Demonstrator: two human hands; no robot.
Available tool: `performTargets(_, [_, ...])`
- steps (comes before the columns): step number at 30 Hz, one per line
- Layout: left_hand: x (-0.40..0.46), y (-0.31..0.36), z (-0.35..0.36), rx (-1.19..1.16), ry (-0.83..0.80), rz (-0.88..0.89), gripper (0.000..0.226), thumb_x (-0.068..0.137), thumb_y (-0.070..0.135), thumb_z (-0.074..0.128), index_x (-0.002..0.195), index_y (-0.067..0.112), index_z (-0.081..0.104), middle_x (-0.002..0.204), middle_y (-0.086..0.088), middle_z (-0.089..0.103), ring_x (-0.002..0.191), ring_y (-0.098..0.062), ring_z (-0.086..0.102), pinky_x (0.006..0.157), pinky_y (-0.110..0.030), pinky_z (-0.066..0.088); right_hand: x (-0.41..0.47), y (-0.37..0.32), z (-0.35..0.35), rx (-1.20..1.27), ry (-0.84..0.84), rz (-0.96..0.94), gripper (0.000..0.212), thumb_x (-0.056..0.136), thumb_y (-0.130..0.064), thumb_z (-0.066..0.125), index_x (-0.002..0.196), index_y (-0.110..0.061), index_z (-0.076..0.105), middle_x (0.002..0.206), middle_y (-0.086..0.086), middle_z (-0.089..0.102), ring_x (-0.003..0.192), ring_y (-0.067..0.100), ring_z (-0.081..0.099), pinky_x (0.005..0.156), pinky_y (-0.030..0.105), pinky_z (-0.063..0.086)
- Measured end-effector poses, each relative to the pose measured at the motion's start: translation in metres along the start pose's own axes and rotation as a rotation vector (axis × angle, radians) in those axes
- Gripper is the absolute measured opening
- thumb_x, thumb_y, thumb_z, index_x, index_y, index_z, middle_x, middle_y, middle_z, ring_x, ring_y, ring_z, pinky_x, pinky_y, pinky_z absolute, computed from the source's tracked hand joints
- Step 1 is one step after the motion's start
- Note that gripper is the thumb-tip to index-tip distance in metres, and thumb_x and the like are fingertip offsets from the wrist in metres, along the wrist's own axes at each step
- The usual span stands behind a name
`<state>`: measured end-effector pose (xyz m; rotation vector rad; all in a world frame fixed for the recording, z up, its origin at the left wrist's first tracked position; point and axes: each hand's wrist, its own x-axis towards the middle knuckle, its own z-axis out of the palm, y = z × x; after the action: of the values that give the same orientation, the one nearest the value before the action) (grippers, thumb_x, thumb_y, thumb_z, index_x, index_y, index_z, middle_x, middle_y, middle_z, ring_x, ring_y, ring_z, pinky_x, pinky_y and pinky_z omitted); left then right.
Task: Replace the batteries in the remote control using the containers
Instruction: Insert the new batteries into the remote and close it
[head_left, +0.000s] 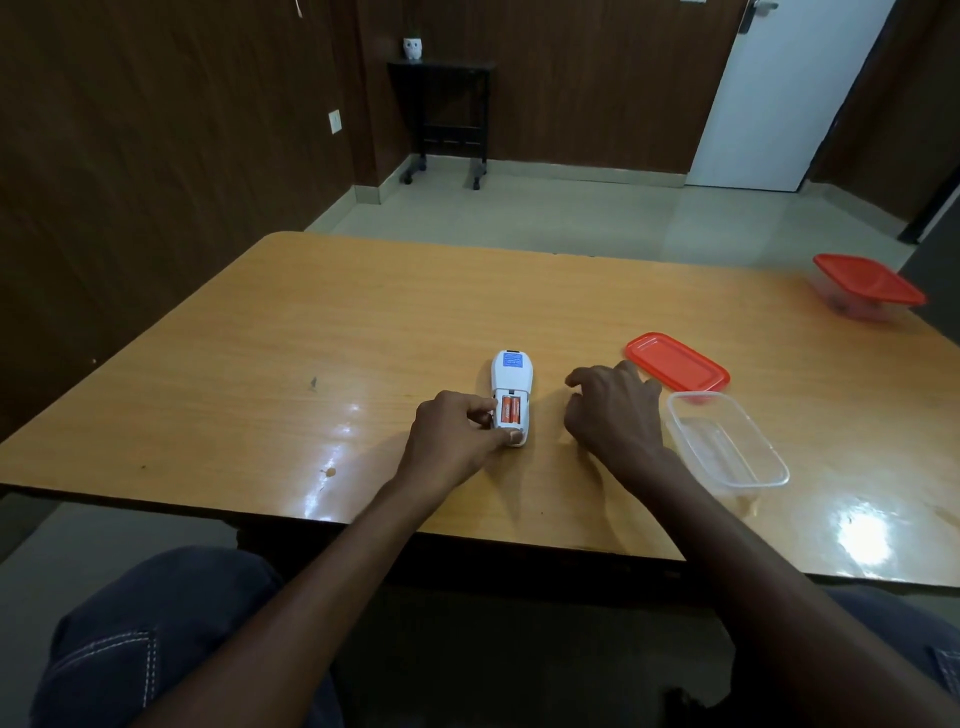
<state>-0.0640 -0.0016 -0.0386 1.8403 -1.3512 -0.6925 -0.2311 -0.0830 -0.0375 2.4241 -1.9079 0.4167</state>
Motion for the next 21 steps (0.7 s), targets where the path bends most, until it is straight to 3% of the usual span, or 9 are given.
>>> performTargets(3, [-0.001, 0.001, 0.0, 0.002, 0.001, -0.001, 0.055, 0.071, 0.036, 0.089, 0.122, 0.022, 0.074, 0.111, 0.003, 0.076, 0.078, -0.002, 0.062, 0.064, -0.011, 0.042, -0.003, 0.001, 0.002, 0.088, 0.005, 0.032, 0.043, 0.09, -0.01, 0.057, 0.132, -0.016, 0.062, 0.133, 0.001, 0.064, 0.122, 0.031, 0.048, 0.09, 0.048, 0.048])
performTargets(6, [-0.001, 0.0, 0.0, 0.002, 0.001, -0.003, 0.054, 0.072, 0.035, 0.089, 0.122, 0.022, 0.073, 0.112, 0.003, 0.076, 0.077, -0.001, 0.061, 0.064, -0.012, 0.042, -0.004, 0.003, 0.003, 0.132, 0.051, 0.08, 0.046, 0.085, -0.006, 0.058, 0.13, -0.012, 0.063, 0.131, 0.004, 0.065, 0.117, 0.034, 0.05, 0.085, 0.043, 0.052])
performTargets(9, [0.001, 0.001, -0.001, -0.025, -0.027, -0.034, 0.055, 0.074, 0.035, 0.087, 0.126, 0.021, 0.071, 0.114, 0.002, 0.075, 0.084, -0.003, 0.062, 0.067, -0.015, 0.044, -0.004, -0.008, -0.007, 0.432, 0.115, 0.158, 0.039, 0.084, -0.018, 0.064, 0.122, -0.014, 0.07, 0.122, 0.005, 0.07, 0.112, 0.028, 0.06, 0.084, 0.032, 0.048])
performTargets(11, [0.004, 0.002, -0.003, -0.063, -0.056, -0.086, 0.051, 0.079, 0.032, 0.083, 0.127, 0.022, 0.071, 0.118, 0.001, 0.074, 0.097, -0.009, 0.065, 0.077, -0.021, 0.046, -0.006, -0.019, -0.014, 0.631, 0.087, 0.137, 0.035, 0.084, -0.028, 0.067, 0.117, -0.016, 0.073, 0.119, 0.004, 0.073, 0.107, 0.021, 0.067, 0.087, 0.036, 0.055])
performTargets(13, [0.006, 0.003, -0.004, -0.145, -0.08, -0.161, 0.039, 0.086, 0.027, 0.072, 0.125, 0.021, 0.073, 0.121, -0.004, 0.073, 0.106, -0.021, 0.067, 0.081, -0.028, 0.05, -0.014, -0.028, -0.016, 0.676, 0.016, 0.062, 0.035, 0.083, -0.032, 0.071, 0.114, -0.016, 0.075, 0.116, 0.003, 0.074, 0.103, 0.017, 0.069, 0.086, 0.037, 0.057])
performTargets(15, [0.007, 0.004, -0.005, -0.249, -0.088, -0.231, 0.032, 0.088, 0.025, 0.062, 0.115, 0.02, 0.078, 0.113, -0.011, 0.075, 0.098, -0.03, 0.069, 0.071, -0.03, 0.049, -0.024, -0.035, -0.013, 0.601, -0.006, -0.036, 0.033, 0.083, -0.033, 0.074, 0.11, -0.015, 0.077, 0.112, 0.004, 0.076, 0.1, 0.017, 0.07, 0.081, 0.03, 0.053])
performTargets(17, [0.007, 0.005, -0.006, -0.336, -0.087, -0.275, 0.031, 0.088, 0.019, 0.053, 0.106, 0.018, 0.079, 0.095, -0.011, 0.077, 0.074, -0.026, 0.066, 0.062, -0.031, 0.046, -0.033, -0.039, -0.009, 0.46, 0.034, -0.162, 0.03, 0.086, -0.034, 0.073, 0.109, -0.015, 0.078, 0.111, 0.005, 0.075, 0.103, 0.023, 0.066, 0.078, 0.031, 0.047])
performTargets(21, [0.007, 0.01, -0.009, -0.433, -0.074, -0.323, 0.034, 0.089, 0.007, 0.037, 0.1, 0.02, 0.066, 0.081, -0.01, 0.069, 0.056, -0.022, 0.055, 0.055, -0.032, 0.047, -0.04, -0.045, 0.0, 0.253, 0.0, -0.313, 0.028, 0.087, -0.03, 0.065, 0.111, -0.022, 0.078, 0.124, 0.003, 0.07, 0.104, 0.027, 0.066, 0.079, 0.035, 0.053])
